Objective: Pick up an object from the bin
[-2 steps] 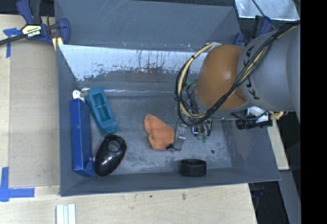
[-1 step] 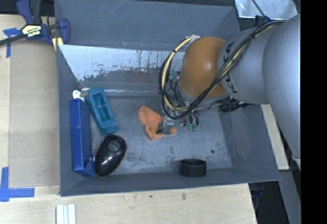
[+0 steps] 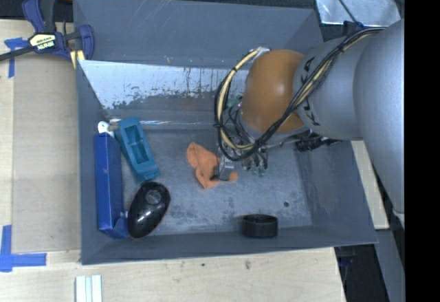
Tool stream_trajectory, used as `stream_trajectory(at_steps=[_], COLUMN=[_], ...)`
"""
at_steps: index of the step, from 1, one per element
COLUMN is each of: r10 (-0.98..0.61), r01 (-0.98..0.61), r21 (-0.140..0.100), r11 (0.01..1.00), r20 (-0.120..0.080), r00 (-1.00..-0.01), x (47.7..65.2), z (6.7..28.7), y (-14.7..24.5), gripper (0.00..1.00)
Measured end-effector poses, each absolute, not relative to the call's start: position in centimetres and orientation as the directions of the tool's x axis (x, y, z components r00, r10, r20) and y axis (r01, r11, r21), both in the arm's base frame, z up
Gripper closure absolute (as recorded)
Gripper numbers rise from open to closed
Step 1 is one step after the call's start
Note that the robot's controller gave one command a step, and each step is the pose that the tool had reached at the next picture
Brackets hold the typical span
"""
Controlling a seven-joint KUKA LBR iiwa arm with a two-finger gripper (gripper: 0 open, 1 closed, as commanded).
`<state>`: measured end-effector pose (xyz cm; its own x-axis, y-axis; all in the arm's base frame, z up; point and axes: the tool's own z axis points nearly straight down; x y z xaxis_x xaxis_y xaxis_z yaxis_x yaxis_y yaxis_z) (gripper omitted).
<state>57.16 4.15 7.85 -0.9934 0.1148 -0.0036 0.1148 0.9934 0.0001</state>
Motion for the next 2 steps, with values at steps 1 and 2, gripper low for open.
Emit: stream_trajectory(at_steps=[1, 2], r10=[0.114, 0.114], r01=[0.114, 0.114], r21=[0.0, 0.0], r11=[0.993, 0.994], r20=[-0.004, -0.004], r00=[-0.993, -0.994], x=[57.16, 57.16], z=[7.85, 7.85], y=[4.16, 4.16], gripper=[1.0, 1.0])
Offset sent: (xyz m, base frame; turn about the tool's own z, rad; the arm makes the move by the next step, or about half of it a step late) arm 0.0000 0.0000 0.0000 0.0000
